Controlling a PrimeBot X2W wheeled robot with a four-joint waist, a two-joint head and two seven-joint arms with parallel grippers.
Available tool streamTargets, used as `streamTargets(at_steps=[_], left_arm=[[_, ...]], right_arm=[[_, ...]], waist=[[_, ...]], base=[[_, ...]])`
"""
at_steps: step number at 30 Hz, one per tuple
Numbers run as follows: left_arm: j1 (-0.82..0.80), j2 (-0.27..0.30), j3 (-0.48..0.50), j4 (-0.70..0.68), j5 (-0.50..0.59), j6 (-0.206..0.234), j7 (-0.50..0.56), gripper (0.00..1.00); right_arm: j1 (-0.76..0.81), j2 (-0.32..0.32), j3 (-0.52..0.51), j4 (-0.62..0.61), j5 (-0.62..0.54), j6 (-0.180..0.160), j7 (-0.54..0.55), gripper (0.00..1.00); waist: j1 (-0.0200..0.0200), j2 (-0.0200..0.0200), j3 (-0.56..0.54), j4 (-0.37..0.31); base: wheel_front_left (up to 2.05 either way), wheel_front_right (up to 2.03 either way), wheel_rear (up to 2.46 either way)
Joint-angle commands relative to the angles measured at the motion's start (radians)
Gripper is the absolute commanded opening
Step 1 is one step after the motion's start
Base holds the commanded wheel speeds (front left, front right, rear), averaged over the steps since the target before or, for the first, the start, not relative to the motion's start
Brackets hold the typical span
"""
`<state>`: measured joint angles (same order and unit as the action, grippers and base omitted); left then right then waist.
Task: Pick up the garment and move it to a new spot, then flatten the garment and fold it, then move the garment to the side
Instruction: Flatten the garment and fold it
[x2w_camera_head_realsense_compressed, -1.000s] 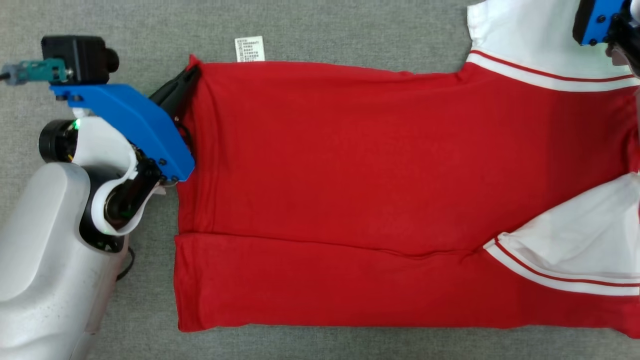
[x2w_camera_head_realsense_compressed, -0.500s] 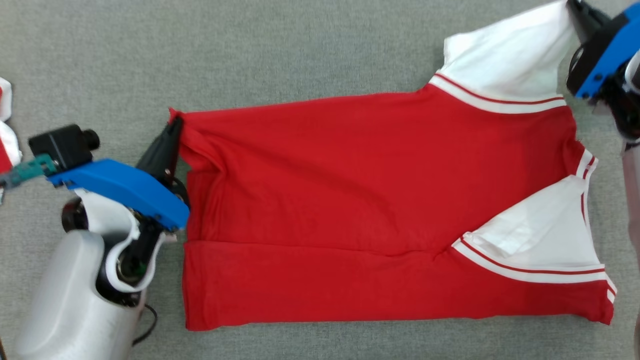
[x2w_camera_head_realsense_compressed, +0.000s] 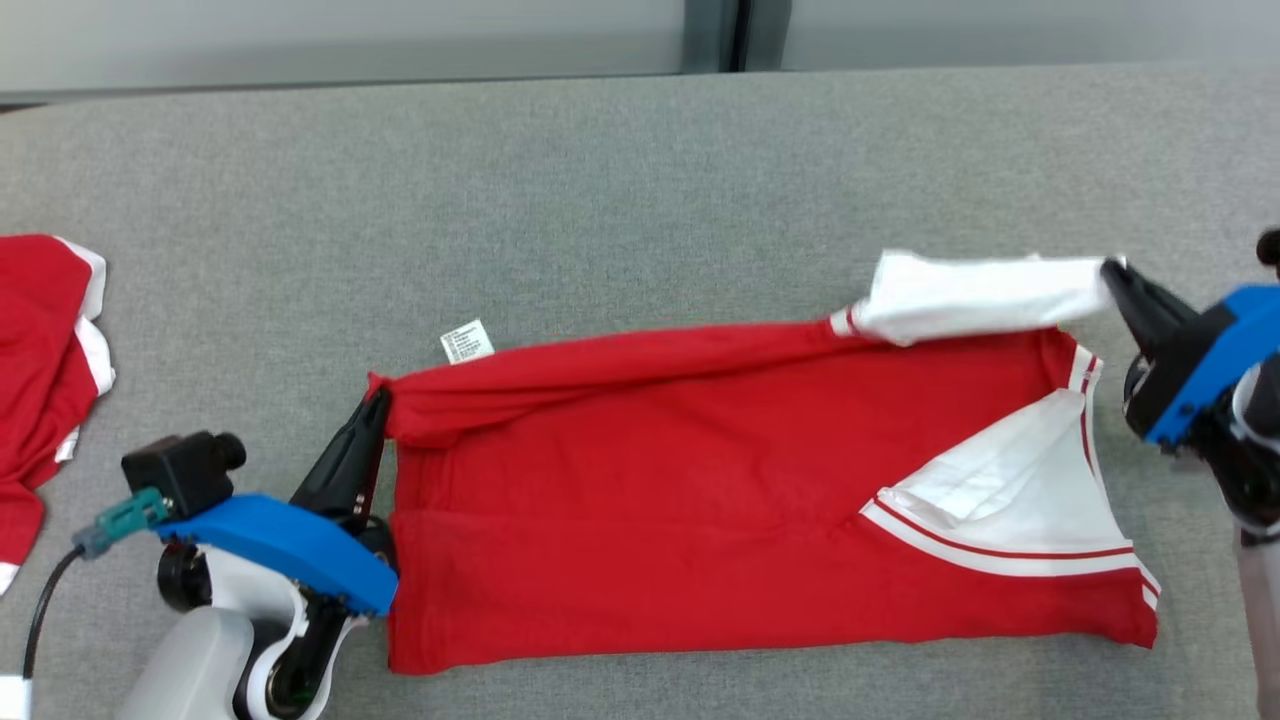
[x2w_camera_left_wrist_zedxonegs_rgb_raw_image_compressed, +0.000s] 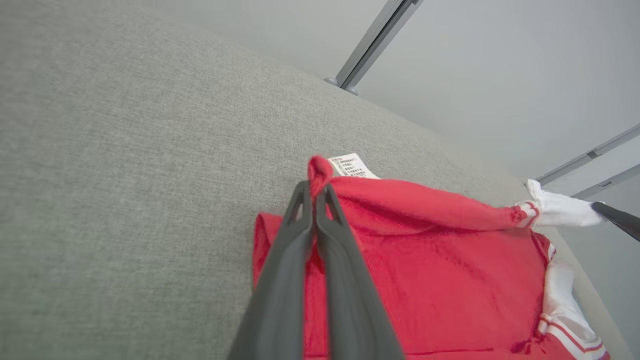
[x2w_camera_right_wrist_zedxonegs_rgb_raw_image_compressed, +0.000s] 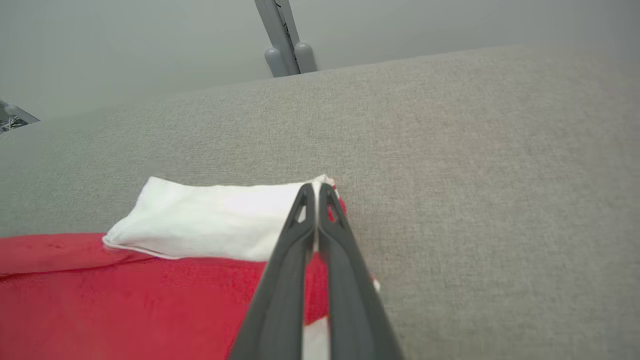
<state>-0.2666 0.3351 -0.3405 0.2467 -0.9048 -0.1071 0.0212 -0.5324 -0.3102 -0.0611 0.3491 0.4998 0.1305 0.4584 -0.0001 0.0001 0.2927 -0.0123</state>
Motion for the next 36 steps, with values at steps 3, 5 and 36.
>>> streamTargets(at_steps=[3,5,36], left_arm=[[0.03,0.022,-0.014,0.027,0.036,-0.009,-0.044,0.0],[0.043,0.027,-0.019,0.042,0.046,-0.012,-0.065,0.0],[0.105,0.035,-0.014,0.025,0.227,0.139,-0.271,1.0]], right_arm=[[0.103,0.021,-0.04,-0.071,0.004,0.001,0.032,0.0],[0.161,0.04,-0.067,-0.126,0.0,0.001,0.056,0.0],[0.435,0.24,-0.253,-0.429,-0.2,0.001,0.205,1.0]], waist=[[0.0001,-0.0001,-0.033,-0.015],[0.0001,-0.0001,-0.046,-0.019],[0.0001,-0.0001,-0.135,-0.029]], base=[[0.0,0.0,0.0],[0.0,0.0,0.0],[0.0,0.0,0.0]])
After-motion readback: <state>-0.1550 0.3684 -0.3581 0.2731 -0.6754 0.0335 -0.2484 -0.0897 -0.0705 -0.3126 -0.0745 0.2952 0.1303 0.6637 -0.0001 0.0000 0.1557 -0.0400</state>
